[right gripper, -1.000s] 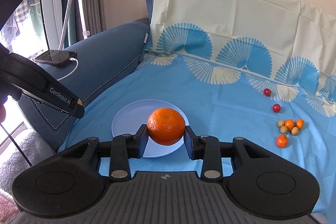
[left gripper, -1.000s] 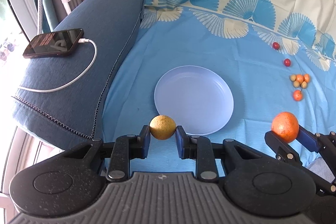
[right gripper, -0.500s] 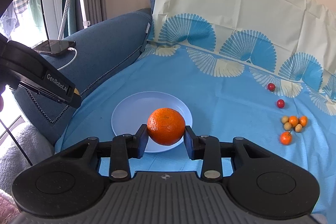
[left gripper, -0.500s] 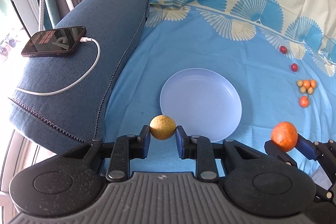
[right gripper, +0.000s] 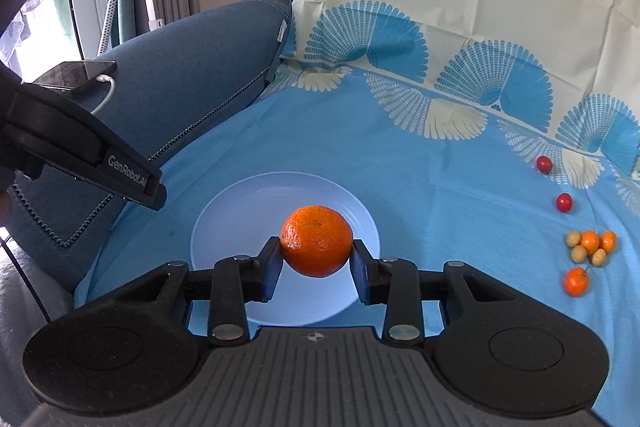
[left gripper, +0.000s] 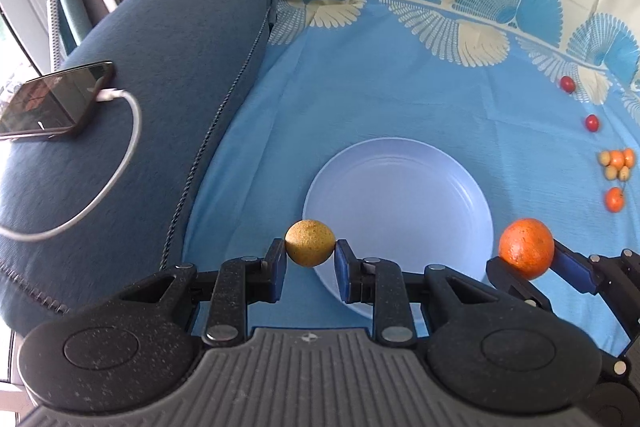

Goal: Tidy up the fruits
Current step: 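Carry the longan and mandarin over the lavender plate with both tools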

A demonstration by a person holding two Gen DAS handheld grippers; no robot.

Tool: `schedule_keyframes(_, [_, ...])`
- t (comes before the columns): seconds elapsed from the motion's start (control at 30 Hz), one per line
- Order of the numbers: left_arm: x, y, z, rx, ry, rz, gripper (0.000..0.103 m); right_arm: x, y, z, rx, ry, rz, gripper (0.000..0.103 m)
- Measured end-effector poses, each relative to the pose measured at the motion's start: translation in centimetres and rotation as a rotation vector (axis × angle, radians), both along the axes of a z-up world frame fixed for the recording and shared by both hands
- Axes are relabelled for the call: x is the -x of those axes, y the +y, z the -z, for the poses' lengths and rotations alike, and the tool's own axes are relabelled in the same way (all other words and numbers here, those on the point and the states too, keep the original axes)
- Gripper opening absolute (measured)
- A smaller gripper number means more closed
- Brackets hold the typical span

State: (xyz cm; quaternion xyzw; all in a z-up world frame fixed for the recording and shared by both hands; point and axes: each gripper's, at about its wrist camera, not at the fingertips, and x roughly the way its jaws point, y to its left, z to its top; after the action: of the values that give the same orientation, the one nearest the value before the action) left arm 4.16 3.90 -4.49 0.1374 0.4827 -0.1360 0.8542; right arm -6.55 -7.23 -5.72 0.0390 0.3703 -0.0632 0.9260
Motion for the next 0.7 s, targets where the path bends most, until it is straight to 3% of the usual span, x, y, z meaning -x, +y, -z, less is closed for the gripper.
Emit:
schedule_keyframes(0.33, [-3.8, -2.3, 4.3, -0.047, 0.024, 0.022, 0.028, -4.5, -1.3, 3.5, -0.004, 0.061, 0.008, 0.038])
schedule_keyframes(0.7, [-6.3, -4.0, 8.3, -0.119, 0.067, 0.034, 0.029, -6.7, -1.9, 7.1, -0.009, 0.145, -0.002, 0.039])
